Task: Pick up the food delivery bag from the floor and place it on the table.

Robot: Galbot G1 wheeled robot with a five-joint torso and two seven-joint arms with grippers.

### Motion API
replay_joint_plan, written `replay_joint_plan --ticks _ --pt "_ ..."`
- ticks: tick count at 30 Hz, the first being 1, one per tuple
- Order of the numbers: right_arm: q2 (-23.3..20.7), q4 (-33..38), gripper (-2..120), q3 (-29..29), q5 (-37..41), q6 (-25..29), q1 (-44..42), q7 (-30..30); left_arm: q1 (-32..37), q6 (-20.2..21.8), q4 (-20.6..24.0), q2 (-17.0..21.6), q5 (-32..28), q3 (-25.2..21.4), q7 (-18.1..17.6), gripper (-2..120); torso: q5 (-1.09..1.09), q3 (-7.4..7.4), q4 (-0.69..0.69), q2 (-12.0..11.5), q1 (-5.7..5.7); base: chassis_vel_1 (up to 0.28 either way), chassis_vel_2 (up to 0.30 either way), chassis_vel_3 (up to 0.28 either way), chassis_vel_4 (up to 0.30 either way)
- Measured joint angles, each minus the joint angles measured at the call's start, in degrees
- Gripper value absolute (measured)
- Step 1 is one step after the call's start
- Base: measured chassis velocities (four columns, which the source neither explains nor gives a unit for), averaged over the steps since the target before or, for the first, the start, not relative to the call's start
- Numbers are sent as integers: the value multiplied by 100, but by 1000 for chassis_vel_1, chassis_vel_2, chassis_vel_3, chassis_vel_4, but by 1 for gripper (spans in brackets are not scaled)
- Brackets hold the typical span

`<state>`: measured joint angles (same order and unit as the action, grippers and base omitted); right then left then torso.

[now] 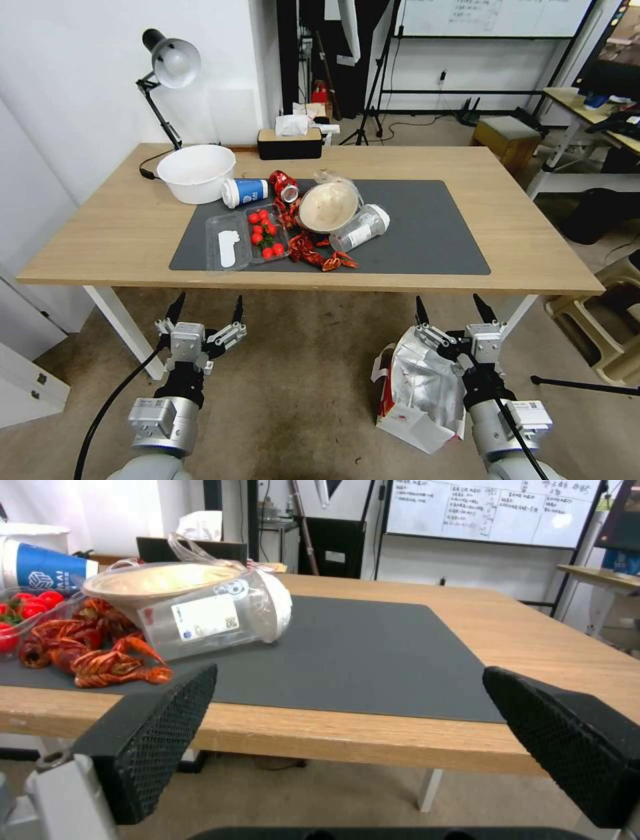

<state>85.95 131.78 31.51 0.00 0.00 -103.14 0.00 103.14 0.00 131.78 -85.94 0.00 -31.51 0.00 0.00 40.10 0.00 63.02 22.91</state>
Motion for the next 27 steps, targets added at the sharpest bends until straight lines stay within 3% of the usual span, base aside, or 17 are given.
replay_joint_plan --ticks 18,22,27 --pt "2 14 100 8 6 -42 -5 -16 -3 33 0 14 -35 5 -24 100 0 0 0 0 0 0 0 0 0" --pt "42 184 100 120 90 -443 -75 -202 -54 411 130 162 -414 80 -325 100 0 0 0 0 0 0 0 0 0" --pt "146 593 100 381 289 -1400 -241 -656 -176 1338 445 530 -1333 269 -1060 100 -1 0 0 0 0 0 0 0 0"
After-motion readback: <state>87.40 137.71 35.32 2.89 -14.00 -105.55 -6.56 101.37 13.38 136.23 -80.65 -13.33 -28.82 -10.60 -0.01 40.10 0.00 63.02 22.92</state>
